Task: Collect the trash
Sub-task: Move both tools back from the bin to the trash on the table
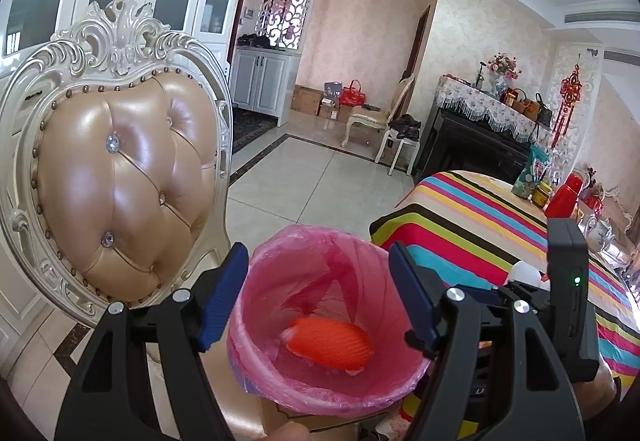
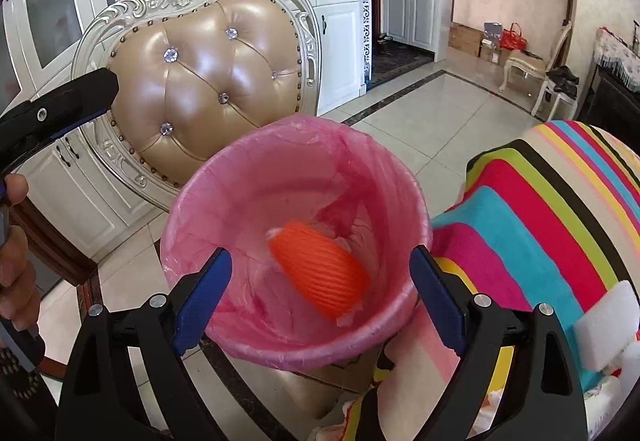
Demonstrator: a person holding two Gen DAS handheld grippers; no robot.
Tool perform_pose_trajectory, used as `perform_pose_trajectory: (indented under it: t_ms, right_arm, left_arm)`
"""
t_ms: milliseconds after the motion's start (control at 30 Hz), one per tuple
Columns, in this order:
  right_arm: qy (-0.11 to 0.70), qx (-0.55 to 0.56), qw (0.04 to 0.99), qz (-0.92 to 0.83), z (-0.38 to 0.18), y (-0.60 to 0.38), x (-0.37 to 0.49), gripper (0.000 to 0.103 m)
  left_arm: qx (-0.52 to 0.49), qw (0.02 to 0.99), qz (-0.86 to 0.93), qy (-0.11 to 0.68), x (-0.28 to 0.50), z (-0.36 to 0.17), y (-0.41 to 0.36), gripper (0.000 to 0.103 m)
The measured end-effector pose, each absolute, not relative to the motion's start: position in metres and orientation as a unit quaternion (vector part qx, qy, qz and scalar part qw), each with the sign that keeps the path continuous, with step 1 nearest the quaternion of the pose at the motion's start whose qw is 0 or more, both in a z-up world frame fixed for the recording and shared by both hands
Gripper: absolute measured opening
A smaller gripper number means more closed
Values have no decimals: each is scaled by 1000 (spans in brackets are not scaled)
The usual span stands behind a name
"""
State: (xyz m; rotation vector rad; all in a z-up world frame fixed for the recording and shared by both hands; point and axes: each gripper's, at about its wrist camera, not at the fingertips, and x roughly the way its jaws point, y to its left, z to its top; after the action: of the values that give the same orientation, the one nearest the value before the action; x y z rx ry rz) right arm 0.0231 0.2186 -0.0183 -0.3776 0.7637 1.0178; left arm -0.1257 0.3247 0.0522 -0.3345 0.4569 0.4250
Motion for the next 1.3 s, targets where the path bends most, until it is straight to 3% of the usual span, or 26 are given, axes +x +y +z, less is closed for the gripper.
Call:
perform_pose_trajectory:
  t_ms: [533, 1300]
  right_arm:
    - [303, -100, 887, 333, 9, 58, 48, 84]
    - [322, -44, 925, 198, -9, -137, 71, 85]
  left_arm:
    - [-129, 955, 127, 235, -79, 51, 254, 73]
    - [-82, 957, 24, 278, -1, 36, 110, 73]
